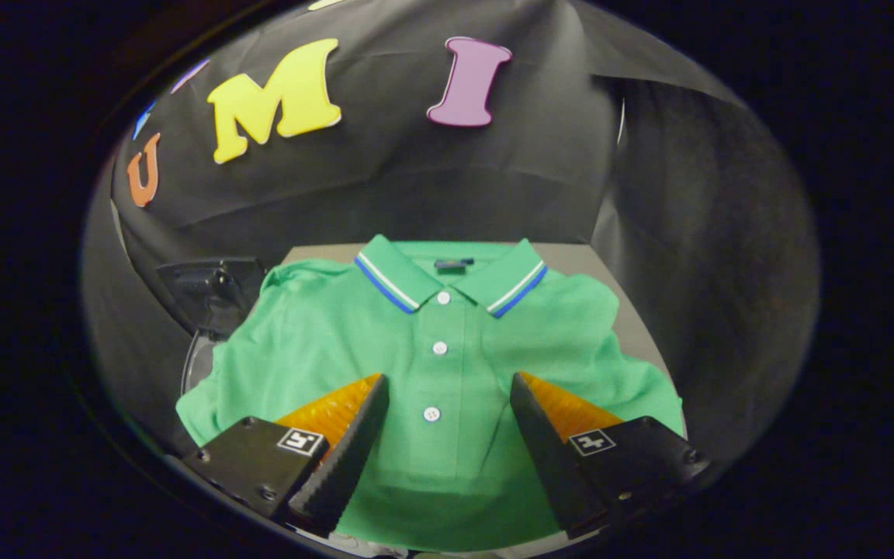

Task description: Put the clothes into the washing machine and then close the washing machine lid.

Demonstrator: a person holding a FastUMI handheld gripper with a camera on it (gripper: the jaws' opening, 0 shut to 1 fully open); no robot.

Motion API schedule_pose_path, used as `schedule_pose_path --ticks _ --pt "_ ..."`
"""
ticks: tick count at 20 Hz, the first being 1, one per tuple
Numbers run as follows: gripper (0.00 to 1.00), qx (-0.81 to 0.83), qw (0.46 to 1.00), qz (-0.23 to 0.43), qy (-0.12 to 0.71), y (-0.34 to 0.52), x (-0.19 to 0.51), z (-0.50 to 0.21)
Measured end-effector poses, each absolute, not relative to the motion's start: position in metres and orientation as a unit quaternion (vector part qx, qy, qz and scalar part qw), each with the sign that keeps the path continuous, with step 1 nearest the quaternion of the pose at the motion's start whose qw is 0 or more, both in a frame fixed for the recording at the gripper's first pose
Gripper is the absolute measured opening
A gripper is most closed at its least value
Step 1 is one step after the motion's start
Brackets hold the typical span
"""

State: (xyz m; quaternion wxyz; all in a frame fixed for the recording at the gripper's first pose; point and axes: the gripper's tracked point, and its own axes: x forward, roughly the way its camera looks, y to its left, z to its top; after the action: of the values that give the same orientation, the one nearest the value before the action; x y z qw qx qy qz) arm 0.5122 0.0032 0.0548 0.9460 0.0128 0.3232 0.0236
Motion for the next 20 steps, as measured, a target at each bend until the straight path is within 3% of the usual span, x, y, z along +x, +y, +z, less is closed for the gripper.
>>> schedule_pose_path --ticks 13,15,20 --pt "0.94 0.007 0.924 0.024 0.381 0.005 0.512 0.056" --pt "0.89 0.007 0.925 0.019 0.38 0.004 0.513 0.056" --pt "0.51 0.002 0.933 0.008 0.359 0.011 0.515 0.064"
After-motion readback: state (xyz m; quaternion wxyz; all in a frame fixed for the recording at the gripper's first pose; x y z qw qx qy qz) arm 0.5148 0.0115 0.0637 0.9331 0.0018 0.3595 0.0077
